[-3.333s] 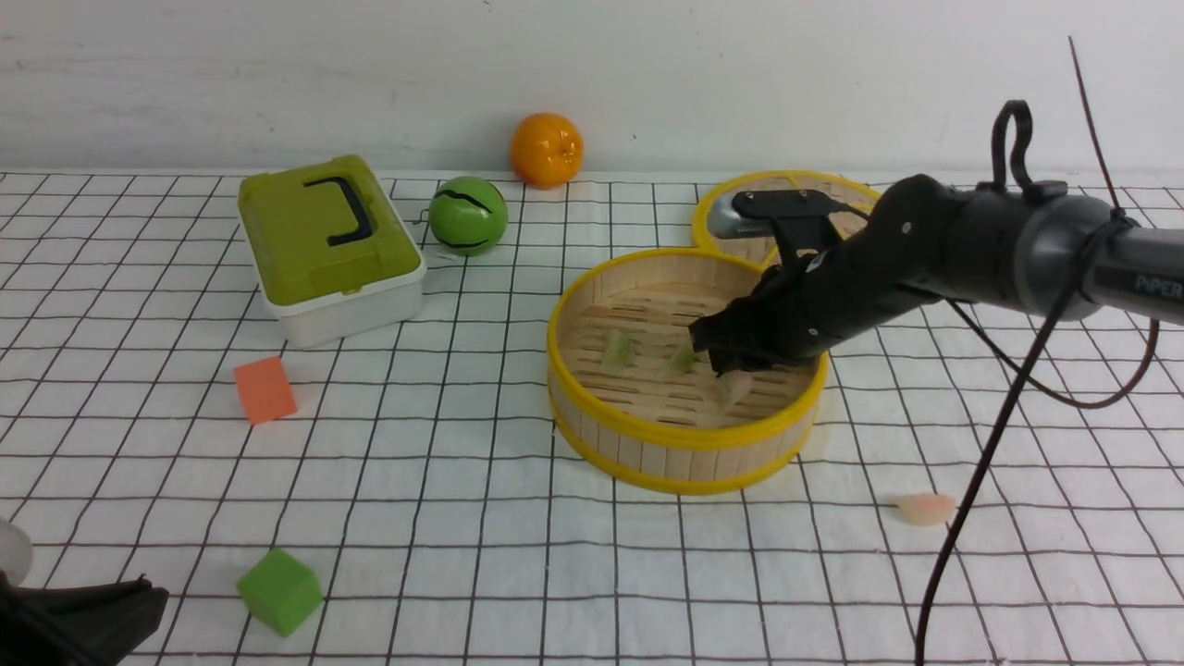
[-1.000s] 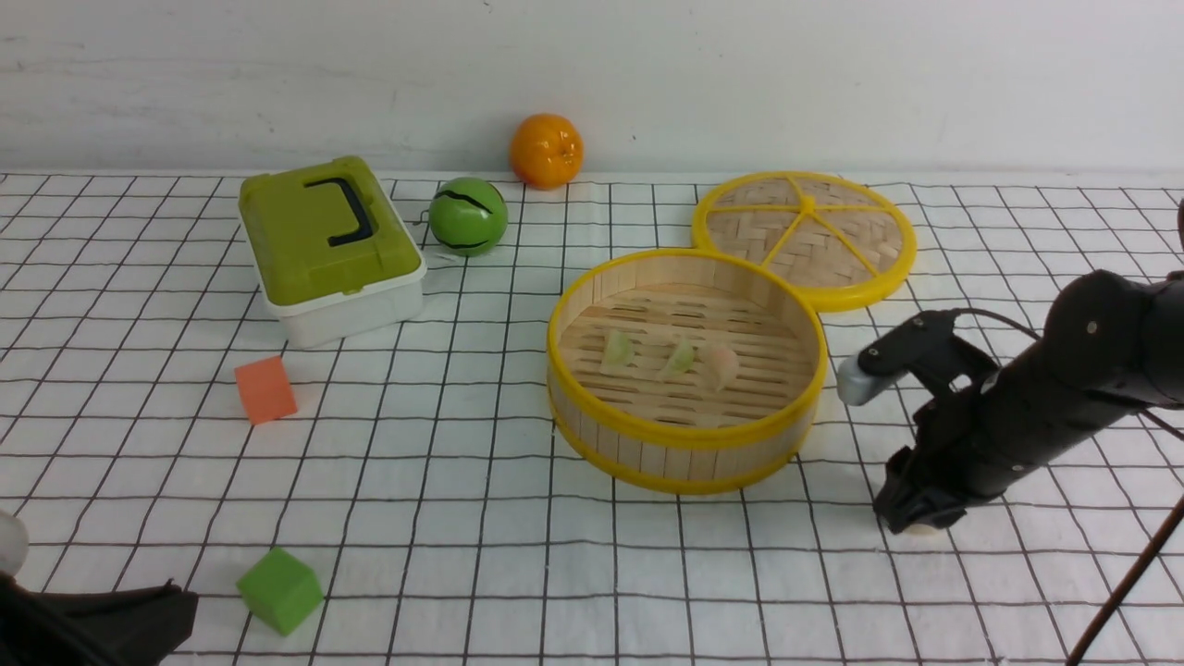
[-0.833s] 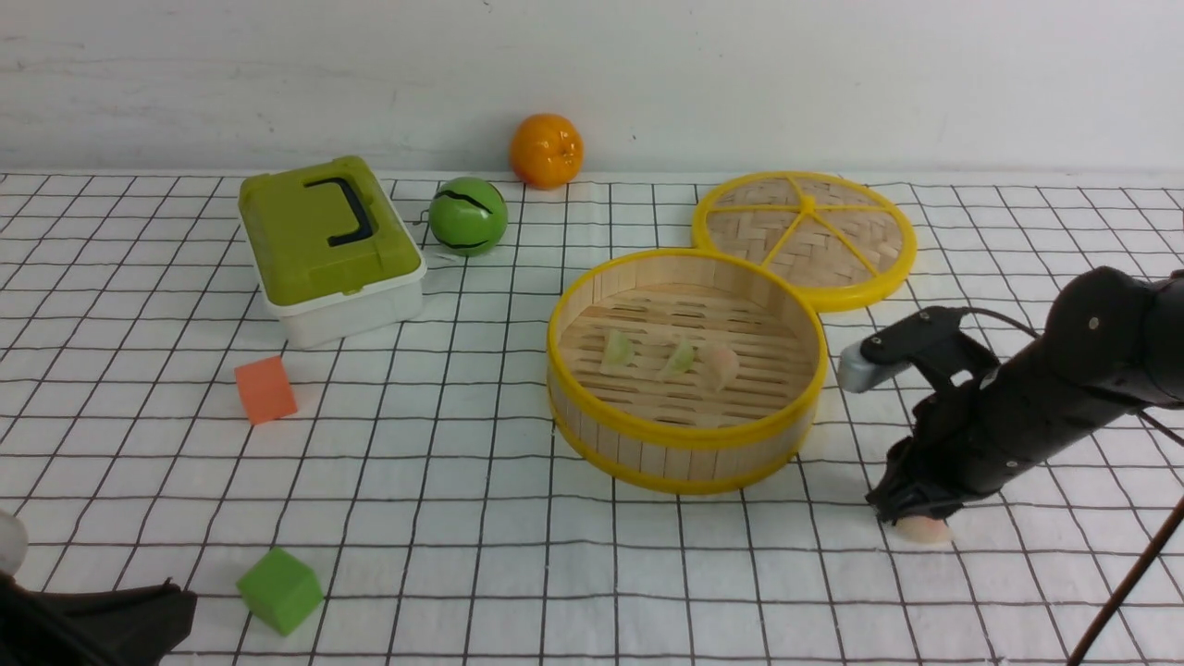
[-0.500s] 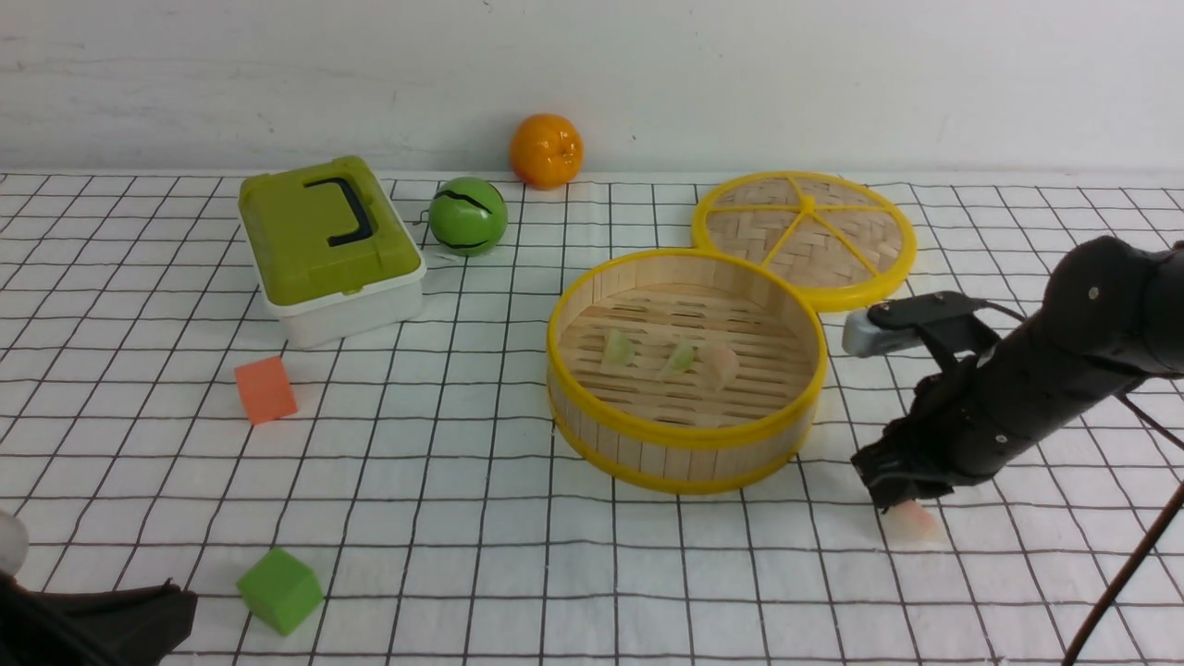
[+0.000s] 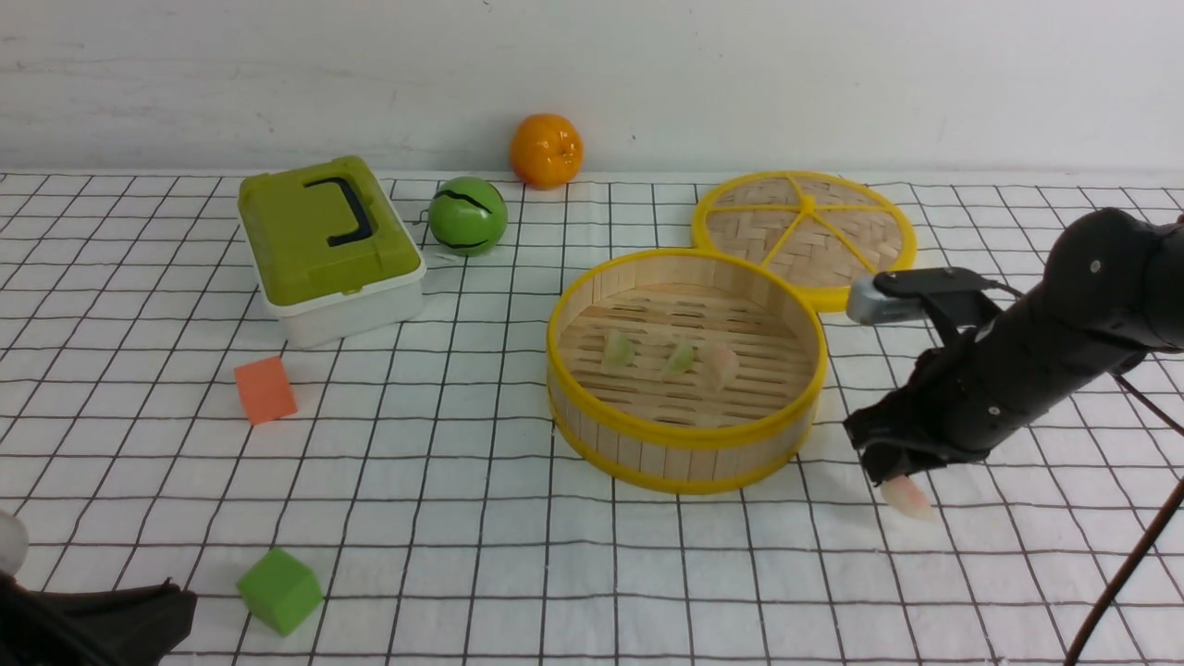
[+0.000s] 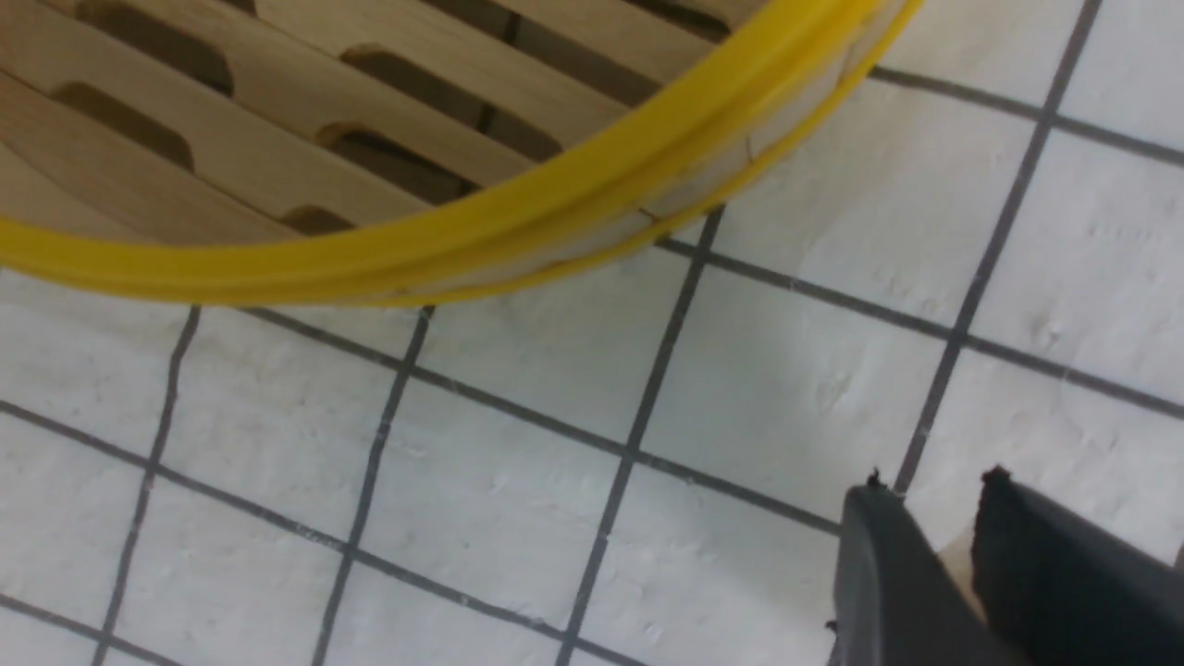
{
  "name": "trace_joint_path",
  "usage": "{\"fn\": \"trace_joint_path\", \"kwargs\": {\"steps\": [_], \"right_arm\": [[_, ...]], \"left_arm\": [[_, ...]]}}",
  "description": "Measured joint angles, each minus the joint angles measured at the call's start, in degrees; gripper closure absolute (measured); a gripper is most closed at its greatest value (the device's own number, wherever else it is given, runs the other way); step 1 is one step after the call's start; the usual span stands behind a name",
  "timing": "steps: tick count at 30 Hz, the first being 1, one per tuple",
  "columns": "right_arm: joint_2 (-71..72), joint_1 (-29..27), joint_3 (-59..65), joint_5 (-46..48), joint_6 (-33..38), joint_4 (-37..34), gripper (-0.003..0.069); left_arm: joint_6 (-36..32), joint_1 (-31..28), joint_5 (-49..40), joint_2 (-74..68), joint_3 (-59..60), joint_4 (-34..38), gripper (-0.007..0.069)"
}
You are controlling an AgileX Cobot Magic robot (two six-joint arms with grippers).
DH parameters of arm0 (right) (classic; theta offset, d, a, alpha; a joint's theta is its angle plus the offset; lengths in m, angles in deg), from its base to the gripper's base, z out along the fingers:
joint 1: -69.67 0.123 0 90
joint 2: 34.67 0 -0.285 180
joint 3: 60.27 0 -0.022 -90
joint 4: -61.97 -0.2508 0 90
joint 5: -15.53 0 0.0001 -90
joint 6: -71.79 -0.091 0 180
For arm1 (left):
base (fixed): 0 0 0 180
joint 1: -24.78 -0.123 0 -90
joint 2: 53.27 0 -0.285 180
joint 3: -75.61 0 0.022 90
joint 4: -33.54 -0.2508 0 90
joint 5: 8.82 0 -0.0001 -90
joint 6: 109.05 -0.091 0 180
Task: Put the dumplings into the steamer on the table with the white tablecloth.
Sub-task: 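Reach for and grasp a dumpling lying on the table beside the steamer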
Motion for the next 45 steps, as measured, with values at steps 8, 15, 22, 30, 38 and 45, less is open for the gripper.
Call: {"fn": "trace_joint_path", "kwargs": {"steps": [8, 15, 22, 30, 38, 45], "right_arm": [[3.41, 0.0, -5.2, 6.01, -1.46, -0.12, 0.055], [4.28, 0.76, -15.95, 7.35, -1.53, -7.91, 0.065], [-5.6, 4.01, -22.2, 2.55, -2.89, -11.38, 0.0663], [-3.47, 2.83, -22.72, 9.48, -2.93, 2.12, 0.0663], [-4.17, 0.5, -23.19, 19.33, 4.17, 16.22, 0.0619], [-9.53, 0.56, -23.19, 19.96, 12.42, 11.47, 0.04]], "left_arm": [[0.0, 0.0, 0.0, 0.0, 0.0, 0.33, 0.0606], [0.0, 0.0, 1.2, 0.0, 0.0, 0.78, 0.0606], [0.0, 0.0, 1.34, 0.0, 0.0, 0.78, 0.0606], [0.0, 0.0, 1.34, 0.0, 0.0, 1.51, 0.0606], [0.0, 0.0, 1.99, 0.0, 0.0, 1.63, 0.0606], [0.0, 0.0, 2.17, 0.0, 0.0, 1.65, 0.0606]]}}
